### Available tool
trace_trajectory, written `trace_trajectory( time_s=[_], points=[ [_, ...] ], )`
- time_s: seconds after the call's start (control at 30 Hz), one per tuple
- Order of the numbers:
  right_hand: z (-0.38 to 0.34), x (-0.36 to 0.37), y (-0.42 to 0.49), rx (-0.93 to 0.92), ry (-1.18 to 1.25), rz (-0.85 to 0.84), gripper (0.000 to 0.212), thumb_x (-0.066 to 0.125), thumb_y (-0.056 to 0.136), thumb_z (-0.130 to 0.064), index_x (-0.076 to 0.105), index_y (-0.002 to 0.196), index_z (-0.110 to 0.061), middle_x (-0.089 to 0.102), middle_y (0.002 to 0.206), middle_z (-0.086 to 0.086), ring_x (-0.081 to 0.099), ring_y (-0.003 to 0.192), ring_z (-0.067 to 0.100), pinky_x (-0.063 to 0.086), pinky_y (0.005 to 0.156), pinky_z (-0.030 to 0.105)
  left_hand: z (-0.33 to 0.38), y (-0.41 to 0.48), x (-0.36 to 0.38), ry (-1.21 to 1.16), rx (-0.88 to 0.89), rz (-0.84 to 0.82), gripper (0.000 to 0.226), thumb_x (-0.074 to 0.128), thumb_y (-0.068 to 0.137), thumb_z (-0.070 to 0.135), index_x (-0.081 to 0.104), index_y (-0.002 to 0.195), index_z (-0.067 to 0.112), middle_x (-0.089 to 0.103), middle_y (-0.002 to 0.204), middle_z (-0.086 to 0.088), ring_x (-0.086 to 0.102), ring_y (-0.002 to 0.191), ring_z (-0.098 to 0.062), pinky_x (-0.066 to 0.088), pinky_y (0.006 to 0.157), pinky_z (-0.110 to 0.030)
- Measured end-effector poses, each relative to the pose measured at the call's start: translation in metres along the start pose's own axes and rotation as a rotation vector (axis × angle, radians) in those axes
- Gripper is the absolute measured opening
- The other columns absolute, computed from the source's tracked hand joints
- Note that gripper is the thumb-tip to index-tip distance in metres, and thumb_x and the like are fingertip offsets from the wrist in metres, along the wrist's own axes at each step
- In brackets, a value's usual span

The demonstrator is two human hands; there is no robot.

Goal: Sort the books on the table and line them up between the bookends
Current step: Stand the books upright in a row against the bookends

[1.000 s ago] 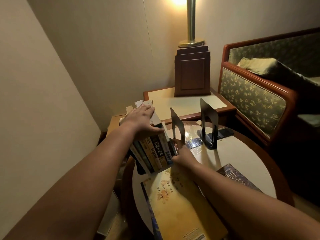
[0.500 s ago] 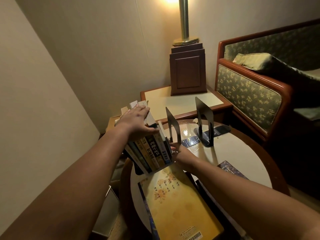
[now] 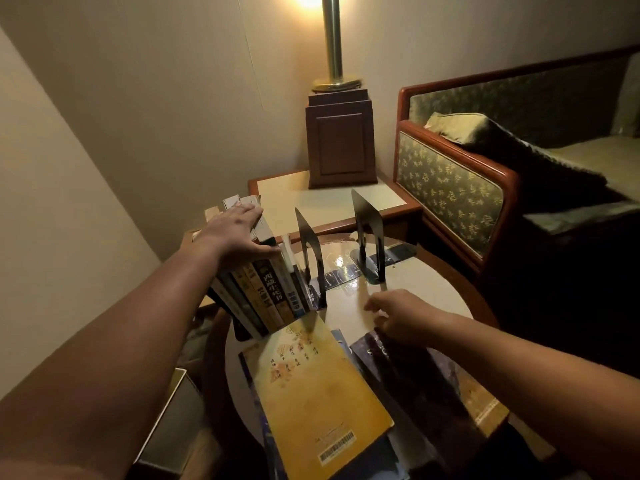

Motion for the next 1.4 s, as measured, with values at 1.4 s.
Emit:
trace_trajectory(
  time_s=[1.4],
  points=[
    [0.151,-0.015,-0.071,0.628,0.088,0.183,0.108,0.080,0.031,-0.081,0.054,0.113,-0.015,0.057,0.105,0.005,0.057,0.097,0.024,0.056,0.082,0.039,-0.011,0.010,0.009,-0.047,-0.012,-0.009,0.115,0.058,0.063,0.074,0.021,0.156,0.017,0.019,0.163,-0.005,0.015,0.150,-0.026,0.022,0.119,-0.050]
  ],
)
Point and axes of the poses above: each hand's wrist, its own y-axis towards the middle knuckle, its own x-axis out of the palm, z = x × y, the point moved 7 cm from there along y, towards the middle knuckle
